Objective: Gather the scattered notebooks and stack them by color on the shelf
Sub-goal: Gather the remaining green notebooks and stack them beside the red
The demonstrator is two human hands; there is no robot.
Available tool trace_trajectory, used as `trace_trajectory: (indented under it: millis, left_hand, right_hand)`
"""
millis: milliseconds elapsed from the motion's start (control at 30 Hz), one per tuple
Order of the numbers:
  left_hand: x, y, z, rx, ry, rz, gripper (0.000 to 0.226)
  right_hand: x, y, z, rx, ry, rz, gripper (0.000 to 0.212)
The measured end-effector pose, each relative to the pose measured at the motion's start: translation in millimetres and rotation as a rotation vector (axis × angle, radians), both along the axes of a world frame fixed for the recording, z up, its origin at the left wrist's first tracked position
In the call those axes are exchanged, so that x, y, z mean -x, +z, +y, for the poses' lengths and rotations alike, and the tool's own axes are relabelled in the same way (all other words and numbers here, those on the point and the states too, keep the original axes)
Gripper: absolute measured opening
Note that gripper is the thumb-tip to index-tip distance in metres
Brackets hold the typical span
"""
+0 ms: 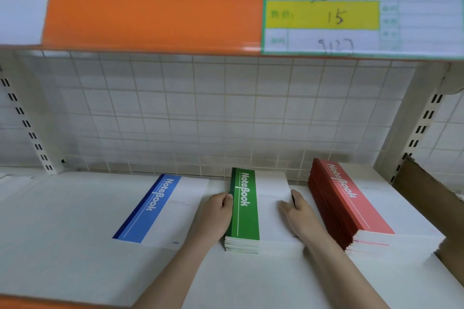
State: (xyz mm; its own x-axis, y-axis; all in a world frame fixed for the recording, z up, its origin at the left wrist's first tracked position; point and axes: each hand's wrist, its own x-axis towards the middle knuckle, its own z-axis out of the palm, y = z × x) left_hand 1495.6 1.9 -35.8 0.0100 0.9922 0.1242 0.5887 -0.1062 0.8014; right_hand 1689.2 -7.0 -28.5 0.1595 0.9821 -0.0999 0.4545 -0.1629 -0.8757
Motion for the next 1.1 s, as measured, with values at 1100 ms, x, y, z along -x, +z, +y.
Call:
trace_trajectory:
  millis: [1100]
  left_hand:
    - [304.1,29.6,-141.3,0.04,0.434,0.656,0.041]
  right_hand:
    - [327.5,36.4,-61.5,-0.35,0.794,-0.592,0.05]
